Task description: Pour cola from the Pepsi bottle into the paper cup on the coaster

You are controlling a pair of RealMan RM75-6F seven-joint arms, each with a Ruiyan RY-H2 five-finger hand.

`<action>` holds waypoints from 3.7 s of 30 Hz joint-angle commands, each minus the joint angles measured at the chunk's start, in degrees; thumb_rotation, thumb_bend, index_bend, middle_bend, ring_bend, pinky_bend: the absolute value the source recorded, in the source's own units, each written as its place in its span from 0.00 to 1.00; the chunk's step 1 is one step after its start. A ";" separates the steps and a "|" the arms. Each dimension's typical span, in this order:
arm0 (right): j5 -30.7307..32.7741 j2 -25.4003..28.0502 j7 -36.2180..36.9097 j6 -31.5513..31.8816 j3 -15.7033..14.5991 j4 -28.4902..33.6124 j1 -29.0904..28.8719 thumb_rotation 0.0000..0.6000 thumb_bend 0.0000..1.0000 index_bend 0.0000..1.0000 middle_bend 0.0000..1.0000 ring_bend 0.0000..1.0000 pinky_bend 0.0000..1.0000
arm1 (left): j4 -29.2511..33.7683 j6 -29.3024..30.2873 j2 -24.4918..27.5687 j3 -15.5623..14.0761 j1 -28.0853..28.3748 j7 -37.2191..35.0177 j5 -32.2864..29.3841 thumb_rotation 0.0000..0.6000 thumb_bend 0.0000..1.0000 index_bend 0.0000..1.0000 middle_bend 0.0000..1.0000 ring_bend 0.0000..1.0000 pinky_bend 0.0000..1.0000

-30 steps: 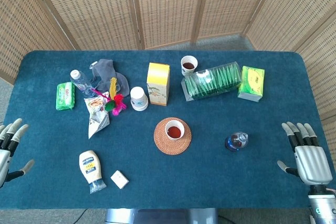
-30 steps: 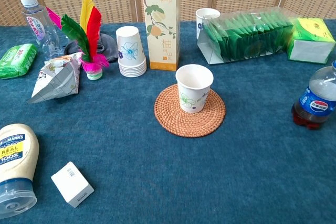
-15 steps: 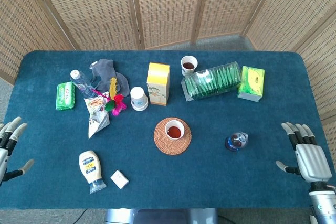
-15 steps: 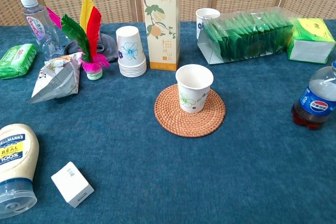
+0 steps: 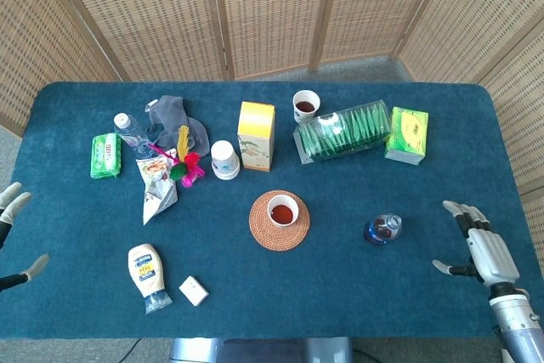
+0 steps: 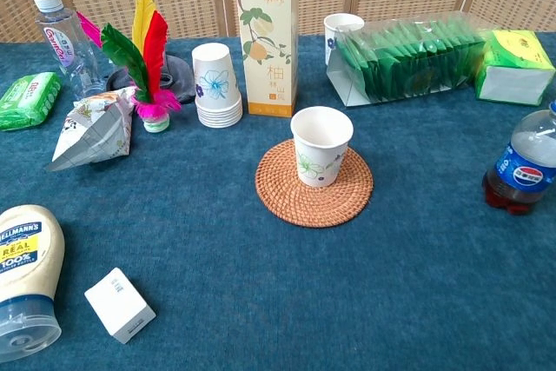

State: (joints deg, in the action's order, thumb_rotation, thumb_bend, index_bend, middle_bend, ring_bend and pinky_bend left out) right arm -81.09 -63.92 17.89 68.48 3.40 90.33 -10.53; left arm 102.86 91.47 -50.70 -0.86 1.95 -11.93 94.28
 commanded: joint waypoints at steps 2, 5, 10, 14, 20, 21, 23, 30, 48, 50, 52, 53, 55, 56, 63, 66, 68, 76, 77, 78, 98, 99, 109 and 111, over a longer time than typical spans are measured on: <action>0.46 -3.27 5.84 -1.30 0.97 -3.48 -1.20 1.00 0.00 0.00 0.00 0.00 0.00 | -0.91 0.29 0.47 0.27 -0.03 -1.75 -0.31 1.00 0.29 0.00 0.00 0.00 0.00; -0.38 -4.82 11.25 -1.47 1.16 -5.28 -1.58 1.00 0.00 0.00 0.00 0.00 0.00 | -1.24 0.19 0.75 0.29 -0.02 -2.83 -0.49 1.00 0.29 0.00 0.00 0.00 0.00; -1.67 -6.42 16.94 -1.36 1.00 -7.11 -1.94 1.00 0.00 0.00 0.00 0.00 0.00 | -1.47 -0.10 0.92 0.15 0.03 -3.21 -0.36 1.00 0.29 0.00 0.00 0.00 0.00; -2.79 -7.42 20.16 -1.65 0.58 -8.35 -2.47 1.00 0.00 0.00 0.00 0.00 0.00 | -1.31 -0.17 0.85 0.11 0.00 -2.74 -0.28 1.00 0.29 0.00 0.00 0.00 0.00; -4.62 -9.07 24.68 -1.91 -0.26 -10.61 -3.27 1.00 0.00 0.00 0.00 0.00 0.00 | -1.11 -0.99 0.50 0.21 0.24 -1.82 -0.92 1.00 0.29 0.00 0.00 0.00 0.00; -4.91 -9.32 25.12 -1.92 -0.46 -10.93 -3.36 1.00 0.00 0.00 0.00 0.00 0.00 | -1.06 -1.04 0.45 0.24 0.26 -1.62 -0.95 1.00 0.29 0.00 0.00 0.00 0.00; -5.44 -9.90 25.94 -2.09 -0.88 -11.52 -3.62 1.00 0.00 0.00 0.00 0.00 0.00 | -0.94 -1.10 0.34 0.22 0.28 -1.29 -0.85 1.00 0.29 0.00 0.00 0.00 0.00; -6.18 -12.43 29.44 -2.11 -0.98 -13.65 -4.74 1.00 0.00 0.00 0.00 0.00 0.00 | -0.82 -1.52 0.11 0.27 0.39 -0.53 -1.14 1.00 0.29 0.00 0.00 0.00 0.00; -7.45 -20.56 40.71 -0.18 -1.30 -23.21 -6.25 1.00 0.00 0.00 0.00 0.00 0.00 | -0.23 -3.95 -0.80 0.50 1.31 2.40 -2.59 1.00 0.29 0.00 0.00 0.00 0.00; -7.69 -21.26 41.83 0.25 -1.37 -23.80 -6.36 1.00 0.00 0.00 0.00 0.00 0.00 | -0.19 -4.18 -0.89 0.53 1.42 2.67 -2.72 1.00 0.29 0.00 0.00 0.00 0.00; -7.82 -21.86 42.66 0.43 -1.43 -24.37 -6.52 1.00 0.00 0.00 0.00 0.00 0.00 | -0.03 -4.37 -0.89 0.51 1.48 2.75 -2.80 1.00 0.29 0.00 0.00 0.00 0.00; -7.84 -22.32 43.07 0.52 -1.39 -24.82 -6.66 1.00 0.00 0.00 0.00 0.00 0.00 | 0.08 -4.44 -0.89 0.51 1.51 2.70 -2.83 1.00 0.29 0.00 0.00 0.00 0.00; -7.71 -23.19 43.60 0.89 -1.17 -25.61 -6.77 1.00 0.00 0.00 0.00 0.00 0.00 | 0.08 -4.45 -0.94 0.53 1.53 2.84 -2.83 1.00 0.29 0.00 0.00 0.00 0.00; -7.61 -23.85 44.09 1.32 -0.98 -26.17 -6.76 1.00 0.00 0.00 0.00 0.00 0.00 | 0.06 -4.47 -0.97 0.55 1.54 2.93 -2.87 1.00 0.29 0.00 0.00 0.00 0.00; -7.92 -26.47 46.47 1.99 -1.50 -29.29 -6.89 1.00 0.00 0.00 0.00 0.00 0.00 | -0.11 -4.98 -1.08 0.88 1.82 2.90 -3.68 1.00 0.29 0.00 0.00 0.00 0.00; -7.68 -27.51 46.52 2.15 -1.45 -30.28 -6.93 1.00 0.00 0.00 0.00 0.00 0.00 | -0.12 -5.04 -1.06 0.92 1.85 2.88 -3.80 1.00 0.29 0.00 0.00 0.00 0.00; -7.40 -28.20 46.63 2.48 -1.25 -30.87 -6.86 1.00 0.00 0.00 0.00 0.00 0.00 | -0.20 -5.01 -1.07 0.99 1.83 2.86 -3.96 1.00 0.29 0.00 0.00 0.00 0.00; -7.05 -30.29 47.19 4.26 -0.91 -32.88 -6.38 1.00 0.00 0.00 0.00 0.00 0.00 | -0.23 -5.17 -1.07 0.97 1.89 2.87 -3.97 1.00 0.29 0.00 0.00 0.00 0.00; -7.02 -30.53 47.36 4.38 -0.88 -33.18 -6.37 1.00 0.00 0.00 0.00 0.00 0.00 | -0.23 -5.09 -1.08 0.98 1.85 2.92 -3.97 1.00 0.29 0.00 0.00 0.00 0.00; -7.00 -30.74 47.39 4.49 -0.85 -33.43 -6.37 1.00 0.00 0.00 0.00 0.00 0.00 | -0.23 -5.06 -1.09 0.99 1.83 2.94 -4.00 1.00 0.29 0.00 0.00 0.00 0.00; -6.13 -34.61 46.87 6.42 -0.11 -37.81 -5.95 1.00 0.46 0.13 0.14 0.05 0.22 | -0.11 -5.43 -1.20 1.03 1.96 3.41 -4.27 1.00 0.29 0.00 0.00 0.00 0.00; -6.11 -34.80 47.04 6.53 -0.13 -38.05 -5.86 1.00 0.46 0.16 0.16 0.07 0.24 | -0.11 -5.46 -1.22 1.02 1.96 3.43 -4.27 1.00 0.29 0.00 0.00 0.00 0.00; -6.40 -37.16 47.52 9.88 0.17 -40.46 -4.69 1.00 0.60 0.35 0.37 0.25 0.48 | -0.07 -5.52 -1.34 1.04 2.02 3.56 -4.24 1.00 0.29 0.00 0.00 0.00 0.00; -6.53 -37.55 46.46 10.68 0.32 -40.43 -4.57 1.00 0.64 0.37 0.38 0.27 0.51 | -0.06 -5.52 -1.35 1.02 2.03 3.59 -4.18 1.00 0.29 0.00 0.00 0.00 0.00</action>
State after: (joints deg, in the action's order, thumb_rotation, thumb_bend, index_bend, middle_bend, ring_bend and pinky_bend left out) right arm -87.52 -101.20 64.87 78.77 3.61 49.94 -15.21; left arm 102.80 85.95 -52.06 0.16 3.97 -8.34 90.10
